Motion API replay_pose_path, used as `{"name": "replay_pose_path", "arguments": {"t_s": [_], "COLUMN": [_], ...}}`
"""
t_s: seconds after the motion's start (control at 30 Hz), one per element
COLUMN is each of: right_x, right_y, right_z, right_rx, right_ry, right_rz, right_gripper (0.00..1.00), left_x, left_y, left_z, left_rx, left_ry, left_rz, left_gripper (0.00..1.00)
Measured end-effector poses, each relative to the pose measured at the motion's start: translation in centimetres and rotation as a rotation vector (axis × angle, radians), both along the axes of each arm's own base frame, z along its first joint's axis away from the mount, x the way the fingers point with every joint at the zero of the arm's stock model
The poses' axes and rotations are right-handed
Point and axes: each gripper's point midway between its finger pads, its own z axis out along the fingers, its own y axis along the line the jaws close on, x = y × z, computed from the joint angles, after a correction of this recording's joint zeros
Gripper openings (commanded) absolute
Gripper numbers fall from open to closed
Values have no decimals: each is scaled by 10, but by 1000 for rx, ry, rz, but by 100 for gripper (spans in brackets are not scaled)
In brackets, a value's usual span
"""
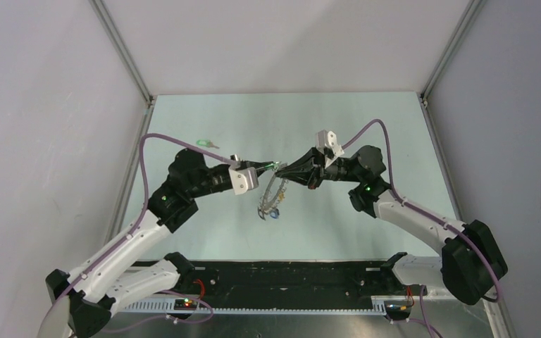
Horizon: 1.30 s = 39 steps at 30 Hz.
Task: Remove the keys from the keyring
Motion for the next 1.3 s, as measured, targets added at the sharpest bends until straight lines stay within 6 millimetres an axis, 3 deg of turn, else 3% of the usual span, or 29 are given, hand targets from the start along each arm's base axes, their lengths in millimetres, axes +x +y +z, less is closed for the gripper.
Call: {"name": "replay_pose_path", "arguments": {"t_s": [0.33,0.53,1.0,1.3], "right_x": [2,2,-16,-24], "right_y": [-9,-11,-18,-21], "right_z": [16,15,19,30], "right_rx": [28,40,36,77], "right_ry": [-112,-94,120,69], "right_rz": [-74,-82,101,133], "right_gripper": [0,0,0,0], "left_x": [6,6,-12,-17], "left_y": [-7,-10,-12,-15], "left_z": [16,14,15,21], "left_rx": [-67,-68,-31,-60], "left_ry": [139,200,74,98], "left_rz": [29,26,-91,-113], "left_gripper": [0,0,0,0]}}
